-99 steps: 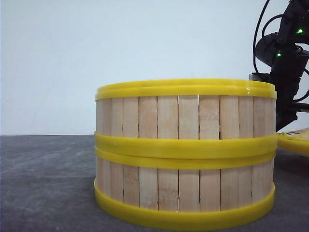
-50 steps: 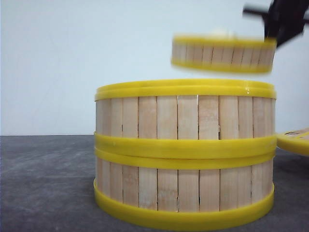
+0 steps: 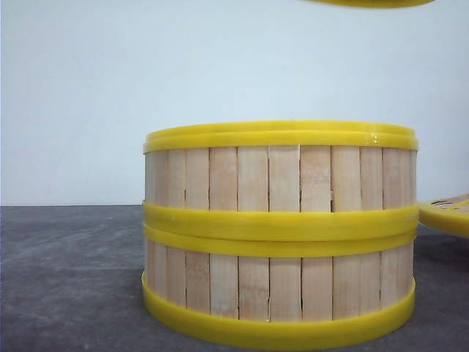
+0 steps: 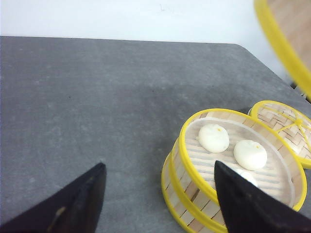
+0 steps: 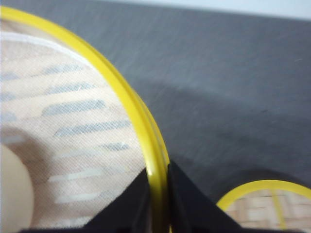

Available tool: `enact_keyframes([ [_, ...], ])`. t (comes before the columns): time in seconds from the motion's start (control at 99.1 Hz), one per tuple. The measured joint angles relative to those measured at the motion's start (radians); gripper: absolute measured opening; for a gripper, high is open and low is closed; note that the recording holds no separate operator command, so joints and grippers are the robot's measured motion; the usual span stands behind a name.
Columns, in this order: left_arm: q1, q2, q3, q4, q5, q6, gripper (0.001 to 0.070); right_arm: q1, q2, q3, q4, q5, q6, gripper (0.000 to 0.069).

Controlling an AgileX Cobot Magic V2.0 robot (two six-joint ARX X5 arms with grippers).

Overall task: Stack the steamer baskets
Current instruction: 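Lift the basket with the right gripper above the two-basket stack, then lower the held basket onto the stack with the right gripper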

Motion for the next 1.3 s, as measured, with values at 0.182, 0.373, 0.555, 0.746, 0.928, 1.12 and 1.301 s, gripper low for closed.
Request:
enact_keyframes([
  [0.182,0.000,0.000,0.000,-0.005,0.000,0.002,0.0427,0.111,0.014,-0.151,0.042,0.061,-0.008,0.0027],
  [0.373,0.000,0.000,0.000,-0.006,0.000,0.002,0.0427,0.158,0.016,-0.290,0.142,0.092,-0.012,0.0027],
  [0.555,0.000,0.000,0.000,-0.007,0.000,0.002,0.0427,0.183,0.024,-0.331,0.178,0.147,-0.005,0.0027],
  [0.746,0.000,0.000,0.000,-0.018,0.000,0.008,0.0427,0.209,0.059,-0.331,0.183,0.148,-0.004,0.0027],
  [0.928,0.000,0.000,0.000,-0.023,0.000,0.009,0.0427,0.222,0.100,-0.331,0.200,0.161,-0.004,0.0027],
  [1.12,0.000,0.000,0.000,-0.033,0.000,0.009,0.0427,0.229,0.118,-0.330,0.203,0.187,0.002,0.0025],
  [1.301,0.000,0.000,0.000,-0.042,0.000,0.010,0.0427,0.231,0.118,-0.330,0.203,0.193,0.007,0.0149],
])
